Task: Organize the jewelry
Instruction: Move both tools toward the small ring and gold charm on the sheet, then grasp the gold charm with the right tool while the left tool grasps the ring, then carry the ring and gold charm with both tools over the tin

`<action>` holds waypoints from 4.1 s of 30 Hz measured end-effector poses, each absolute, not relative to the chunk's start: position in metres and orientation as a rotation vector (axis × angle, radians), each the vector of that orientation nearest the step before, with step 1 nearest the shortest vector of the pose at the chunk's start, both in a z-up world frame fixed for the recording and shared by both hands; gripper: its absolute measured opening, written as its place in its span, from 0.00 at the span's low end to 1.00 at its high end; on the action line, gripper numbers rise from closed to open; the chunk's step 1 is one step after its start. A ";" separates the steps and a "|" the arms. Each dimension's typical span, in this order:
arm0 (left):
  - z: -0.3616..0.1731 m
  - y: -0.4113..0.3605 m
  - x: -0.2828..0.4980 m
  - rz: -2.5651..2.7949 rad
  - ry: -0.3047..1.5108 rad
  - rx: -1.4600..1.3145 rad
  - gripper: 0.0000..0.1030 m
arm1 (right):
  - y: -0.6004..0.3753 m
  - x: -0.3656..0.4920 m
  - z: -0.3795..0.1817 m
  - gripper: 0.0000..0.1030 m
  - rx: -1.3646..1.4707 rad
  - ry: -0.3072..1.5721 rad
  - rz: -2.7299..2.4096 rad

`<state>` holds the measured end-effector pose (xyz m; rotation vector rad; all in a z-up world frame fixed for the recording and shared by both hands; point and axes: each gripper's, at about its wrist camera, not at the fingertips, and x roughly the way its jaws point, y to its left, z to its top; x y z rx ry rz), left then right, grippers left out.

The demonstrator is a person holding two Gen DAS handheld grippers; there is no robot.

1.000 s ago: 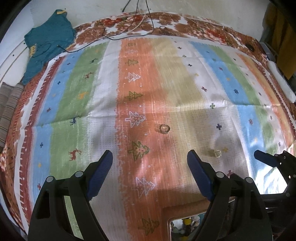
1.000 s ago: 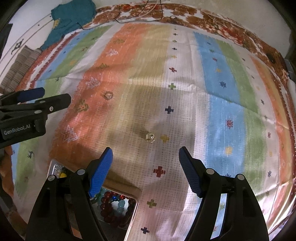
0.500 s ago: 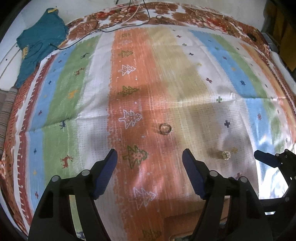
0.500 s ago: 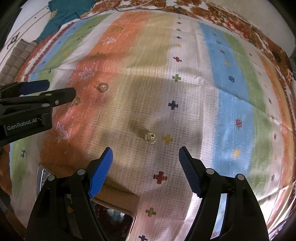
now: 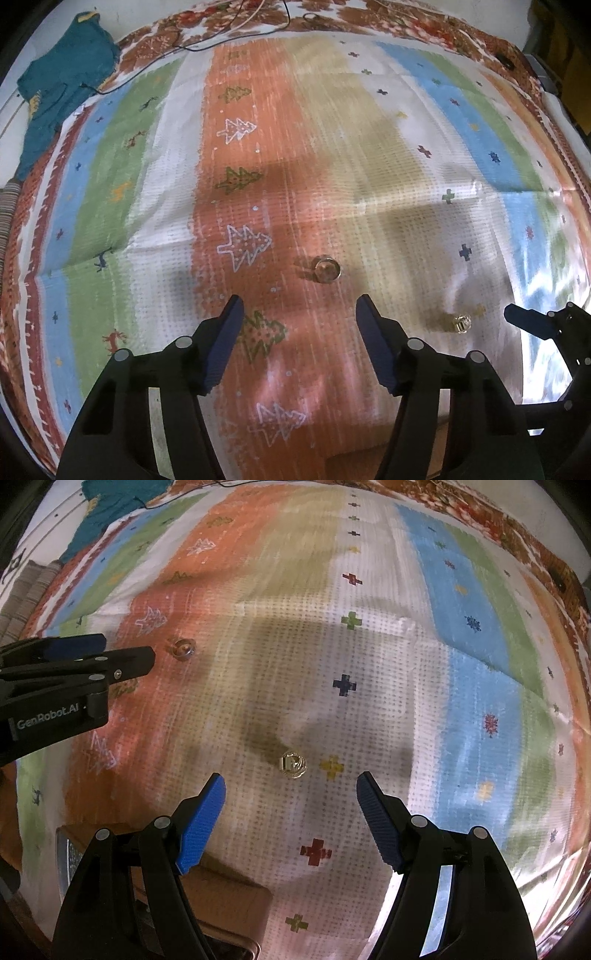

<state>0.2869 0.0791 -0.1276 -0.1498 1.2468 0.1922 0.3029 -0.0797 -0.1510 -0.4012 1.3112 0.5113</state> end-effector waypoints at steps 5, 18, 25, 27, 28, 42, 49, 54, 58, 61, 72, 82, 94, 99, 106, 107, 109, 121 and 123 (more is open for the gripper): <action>-0.137 0.080 0.295 0.179 1.269 -0.145 0.52 | -0.077 0.308 -0.159 0.59 -0.404 1.354 0.508; -0.154 0.076 0.318 0.123 1.304 -0.166 0.39 | -0.060 0.323 -0.173 0.48 -0.400 1.372 0.488; -0.166 0.073 0.323 0.109 1.320 -0.146 0.24 | -0.058 0.328 -0.177 0.36 -0.433 1.367 0.473; -0.167 0.070 0.323 0.102 1.319 -0.133 0.19 | -0.059 0.328 -0.178 0.32 -0.442 1.363 0.470; -0.167 0.069 0.323 0.101 1.317 -0.126 0.19 | -0.059 0.328 -0.179 0.31 -0.448 1.359 0.470; -0.145 0.064 0.291 0.136 1.272 -0.102 0.18 | -0.061 0.317 -0.169 0.17 -0.454 1.309 0.505; -0.124 0.079 0.270 0.171 1.236 -0.141 0.18 | -0.072 0.307 -0.147 0.17 -0.393 1.269 0.504; -0.116 0.072 0.264 0.159 1.226 -0.141 0.18 | -0.079 0.302 -0.135 0.17 -0.372 1.232 0.512; -0.109 0.066 0.256 0.149 1.216 -0.139 0.18 | -0.083 0.298 -0.128 0.17 -0.364 1.219 0.515; -0.098 0.065 0.248 0.131 1.190 -0.156 0.18 | -0.085 0.295 -0.124 0.17 -0.356 1.213 0.518; -0.069 0.052 0.224 0.106 1.137 -0.152 0.18 | -0.090 0.282 -0.109 0.17 -0.355 1.157 0.537; -0.055 0.047 0.203 0.114 1.120 -0.164 0.18 | -0.095 0.268 -0.098 0.17 -0.328 1.132 0.564; -0.040 0.036 0.175 0.084 1.086 -0.160 0.18 | -0.099 0.244 -0.083 0.17 -0.327 1.102 0.596; -0.035 0.032 0.166 0.072 1.071 -0.163 0.18 | -0.100 0.233 -0.075 0.17 -0.323 1.083 0.609; -0.026 0.024 0.150 0.048 1.048 -0.163 0.18 | -0.104 0.220 -0.070 0.17 -0.326 1.069 0.619; -0.025 0.023 0.148 0.044 1.045 -0.165 0.18 | -0.105 0.218 -0.069 0.17 -0.325 1.068 0.623; -0.022 0.023 0.144 0.036 1.039 -0.172 0.18 | -0.106 0.214 -0.067 0.17 -0.325 1.063 0.630; -0.013 0.010 0.116 0.002 1.007 -0.177 0.18 | -0.113 0.190 -0.059 0.17 -0.316 1.051 0.669; -0.013 0.007 0.113 -0.005 1.007 -0.180 0.18 | -0.114 0.184 -0.058 0.17 -0.318 1.053 0.678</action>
